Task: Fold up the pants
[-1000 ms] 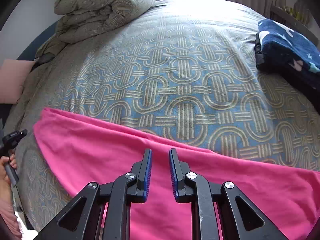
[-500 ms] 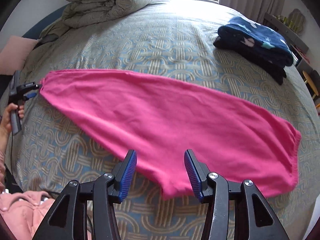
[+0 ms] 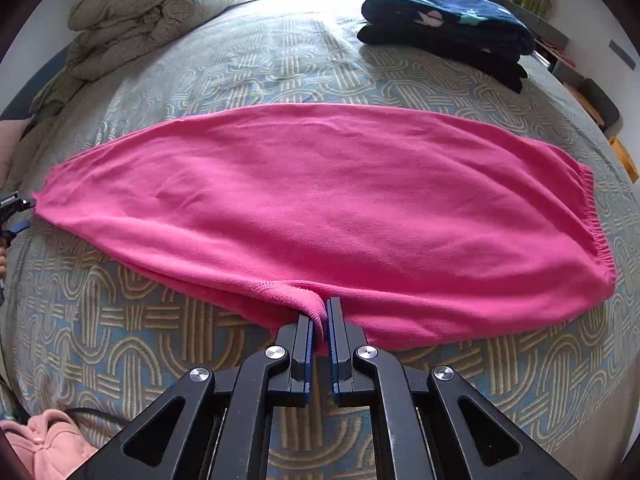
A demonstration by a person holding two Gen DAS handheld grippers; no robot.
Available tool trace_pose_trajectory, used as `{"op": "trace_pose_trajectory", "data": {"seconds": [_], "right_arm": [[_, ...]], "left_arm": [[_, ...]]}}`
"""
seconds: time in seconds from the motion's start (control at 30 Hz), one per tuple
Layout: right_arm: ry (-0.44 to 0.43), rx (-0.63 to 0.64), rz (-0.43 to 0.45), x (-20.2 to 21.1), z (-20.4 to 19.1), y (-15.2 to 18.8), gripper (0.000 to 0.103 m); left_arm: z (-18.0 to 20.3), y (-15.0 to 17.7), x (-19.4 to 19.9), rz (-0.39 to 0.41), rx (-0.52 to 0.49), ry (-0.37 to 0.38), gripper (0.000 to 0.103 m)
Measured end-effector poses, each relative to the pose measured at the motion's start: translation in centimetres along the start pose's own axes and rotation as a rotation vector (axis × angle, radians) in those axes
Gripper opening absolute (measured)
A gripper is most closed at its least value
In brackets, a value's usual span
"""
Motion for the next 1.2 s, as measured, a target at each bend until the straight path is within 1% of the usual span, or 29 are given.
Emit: {"op": "trace_pose_trajectory", "data": {"seconds": [0.1,0.17,0.2,0.27,0.3,0.37,0.4,0.47,0.57,0.63,0.67,0.7,0.73,0.8,0.83,0.9,1.0,1.03,1.13,1.2], "right_arm": [[-0.026,0.006,0.029,1.4,0.0,1.1,0.004],[-0.041,0.025,0.023,2.0,0.1,2.0,0.003],[-0.038,0.034,0.011,2.0,0.2,2.6,0.003],[-0.029,0.033,-0.044,0.9,0.3,3.4,0.003],[-0.007,0.030,-0.074,0.2,0.4,3.7,0.003],[-0.006,0.016,-0.102,-0.5,0.6,4.4,0.003],[-0.018,0.006,-0.099,-0.3,0.8,4.4,0.004],[-0.051,0.000,-0.059,0.9,0.8,3.9,0.004],[-0.084,0.024,0.001,2.8,-0.1,2.2,0.010],[-0.098,0.063,0.032,3.5,-1.5,0.6,0.016],[-0.107,0.088,0.044,3.7,-2.4,-0.3,0.016],[-0.117,0.112,0.053,3.7,-3.5,-1.2,0.018],[-0.133,0.133,0.059,3.7,-4.7,-2.2,0.018],[-0.189,0.174,0.056,3.3,-7.2,-3.9,0.019],[-0.217,0.200,0.052,3.1,-8.7,-4.8,0.020],[-0.250,0.253,0.049,2.8,-11.9,-6.3,0.020],[-0.277,0.339,0.049,2.8,-16.6,-7.7,0.022],[-0.282,0.368,0.046,2.8,-17.9,-8.0,0.025],[-0.277,0.453,0.030,2.4,-21.3,-8.9,0.027],[-0.264,0.488,0.013,1.8,-23.3,-9.8,0.027]], "left_arm": [[-0.1,0.0,0.0,-0.001,0.000,-0.001,0.059],[-0.2,0.0,0.0,-0.002,-0.001,-0.002,0.059],[-0.3,0.0,0.0,-0.001,-0.001,-0.007,0.059],[-0.7,-0.2,0.0,0.002,0.006,-0.016,0.059],[-0.9,-0.2,0.0,0.003,0.013,-0.014,0.059],[-1.5,-0.2,0.1,0.002,0.027,-0.007,0.059],[-1.8,-0.3,0.2,0.002,0.030,-0.007,0.059],[-2.3,-0.5,0.3,0.002,0.040,-0.013,0.059],[-3.4,-0.8,0.6,0.010,0.079,0.003,0.059],[-4.0,-1.0,0.7,0.009,0.104,0.042,0.059],[-4.0,-1.1,0.6,0.004,0.096,0.062,0.059],[-3.8,-1.2,0.6,0.004,0.077,0.070,0.050],[-3.5,-1.4,0.6,0.007,0.054,0.062,0.039],[-3.0,-1.7,0.4,0.012,0.014,0.025,0.030],[-2.8,-1.9,0.5,0.024,0.006,0.016,0.030],[-2.8,-2.4,0.7,0.055,0.004,0.026,0.030],[-3.3,-3.5,1.0,0.090,0.032,0.076,0.030],[-3.6,-3.9,1.1,0.098,0.040,0.094,0.030],[-3.7,-5.1,0.8,0.096,0.037,0.141,0.030],[-3.2,-5.9,0.3,0.070,-0.004,0.163,0.030]]}}
Point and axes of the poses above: each gripper's, at about its wrist camera, not at the fingertips, and x roughly against the way its jaws point, z to its right, y to its underside, the point moved 2 cm from there along -x, roughly the way its jaws point, and after that the axes turned 14 degrees about -z, right-handed, at the moved point
